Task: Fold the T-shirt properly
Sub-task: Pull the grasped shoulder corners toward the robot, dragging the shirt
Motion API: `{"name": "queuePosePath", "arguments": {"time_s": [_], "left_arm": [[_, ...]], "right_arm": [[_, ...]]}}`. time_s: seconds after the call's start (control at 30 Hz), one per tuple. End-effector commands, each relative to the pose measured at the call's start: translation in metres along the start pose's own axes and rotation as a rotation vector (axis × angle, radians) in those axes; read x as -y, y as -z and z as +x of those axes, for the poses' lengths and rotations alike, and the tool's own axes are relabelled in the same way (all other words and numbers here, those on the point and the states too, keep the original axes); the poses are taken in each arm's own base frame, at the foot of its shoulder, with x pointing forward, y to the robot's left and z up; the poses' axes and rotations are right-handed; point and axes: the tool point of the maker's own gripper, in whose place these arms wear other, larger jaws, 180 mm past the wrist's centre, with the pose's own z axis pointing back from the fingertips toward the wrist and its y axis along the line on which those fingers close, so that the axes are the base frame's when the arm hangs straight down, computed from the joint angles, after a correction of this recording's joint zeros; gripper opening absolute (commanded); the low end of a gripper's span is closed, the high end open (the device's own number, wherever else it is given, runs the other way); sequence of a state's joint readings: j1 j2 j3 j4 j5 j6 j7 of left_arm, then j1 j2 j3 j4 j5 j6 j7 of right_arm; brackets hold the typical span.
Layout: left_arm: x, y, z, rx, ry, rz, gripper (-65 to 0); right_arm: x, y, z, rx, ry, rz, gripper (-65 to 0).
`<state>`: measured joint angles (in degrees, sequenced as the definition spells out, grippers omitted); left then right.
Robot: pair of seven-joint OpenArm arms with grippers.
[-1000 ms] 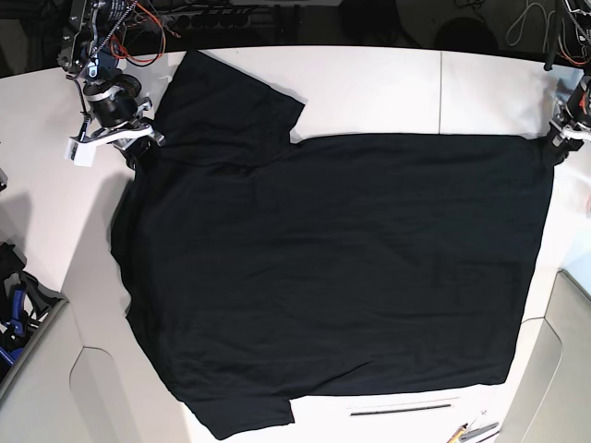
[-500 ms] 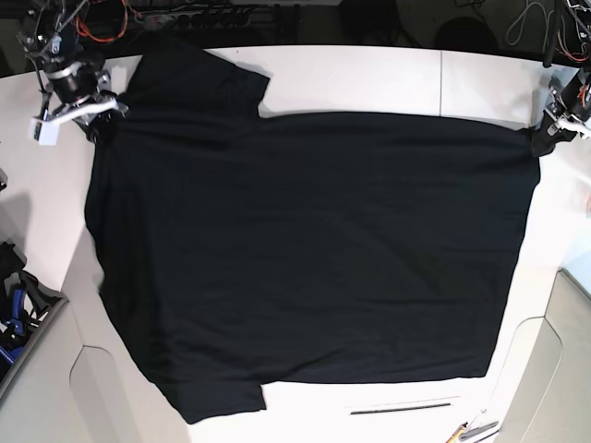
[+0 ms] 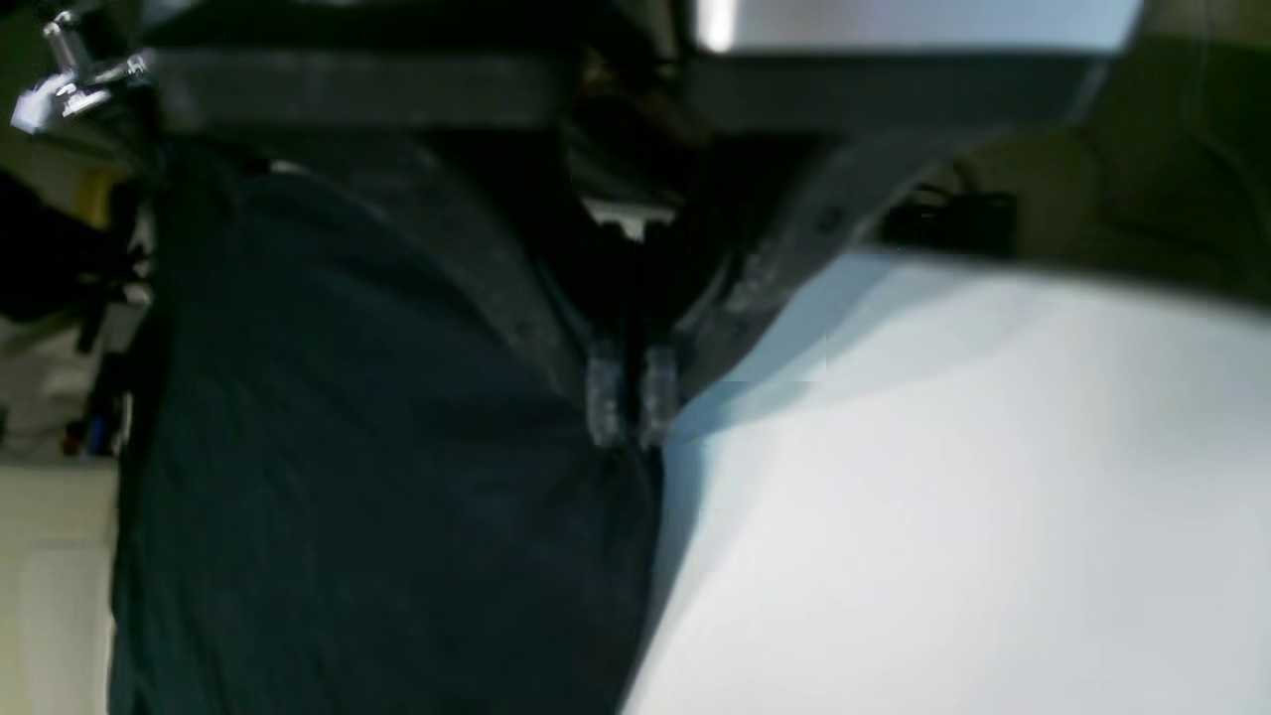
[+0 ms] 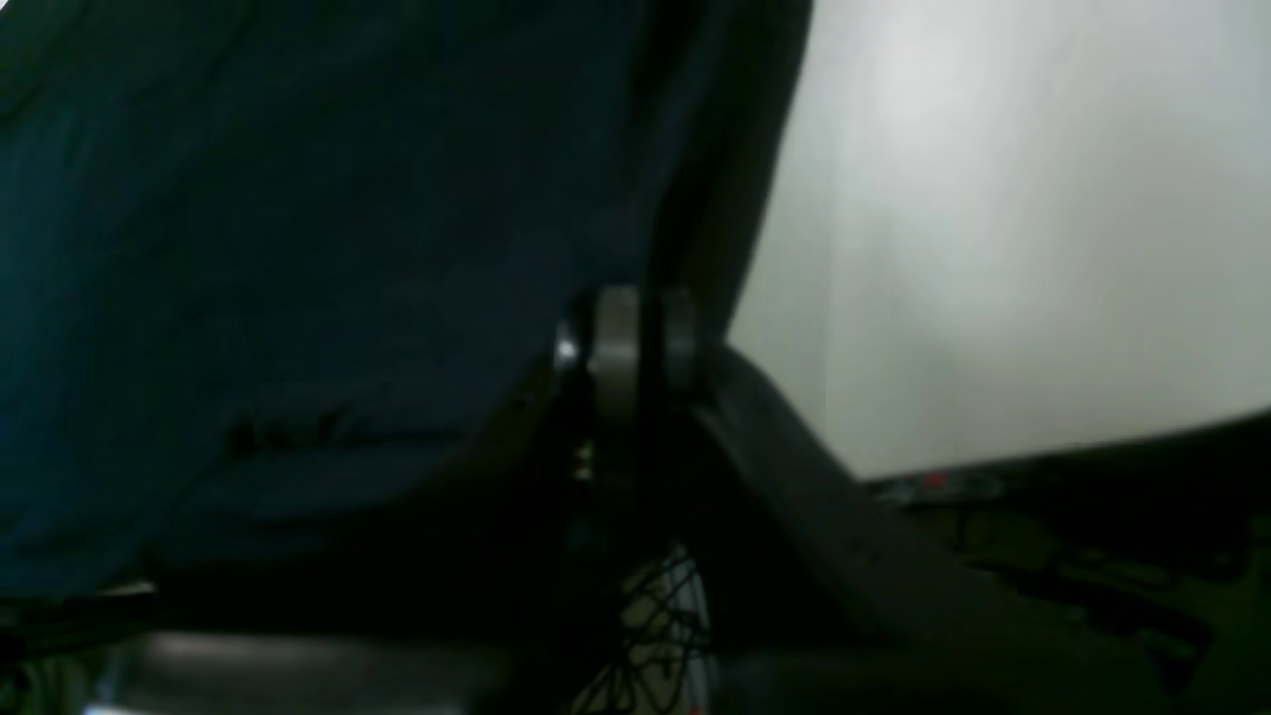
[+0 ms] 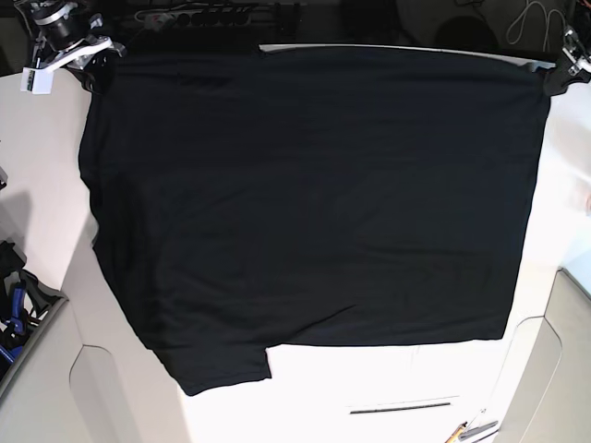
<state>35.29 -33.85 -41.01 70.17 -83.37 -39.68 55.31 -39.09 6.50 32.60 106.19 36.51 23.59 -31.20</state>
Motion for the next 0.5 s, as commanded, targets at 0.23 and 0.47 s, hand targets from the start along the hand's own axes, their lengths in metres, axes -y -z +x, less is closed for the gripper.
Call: {"name": "queuePosePath", "arguments": {"time_s": [0.23, 0.47], "left_arm": [[0.055, 0.008, 0.061, 0.135, 0.144, -0.123, -65.0], [0.083, 0.023, 0.106, 0.251, 0.204, -0.177, -65.0]], "right_arm": [[-0.034, -0.002, 0.066, 0.187, -0.079, 0.086, -65.0], [-0.048, 0.023, 0.113, 0.303, -0.099, 0.12, -65.0]]}}
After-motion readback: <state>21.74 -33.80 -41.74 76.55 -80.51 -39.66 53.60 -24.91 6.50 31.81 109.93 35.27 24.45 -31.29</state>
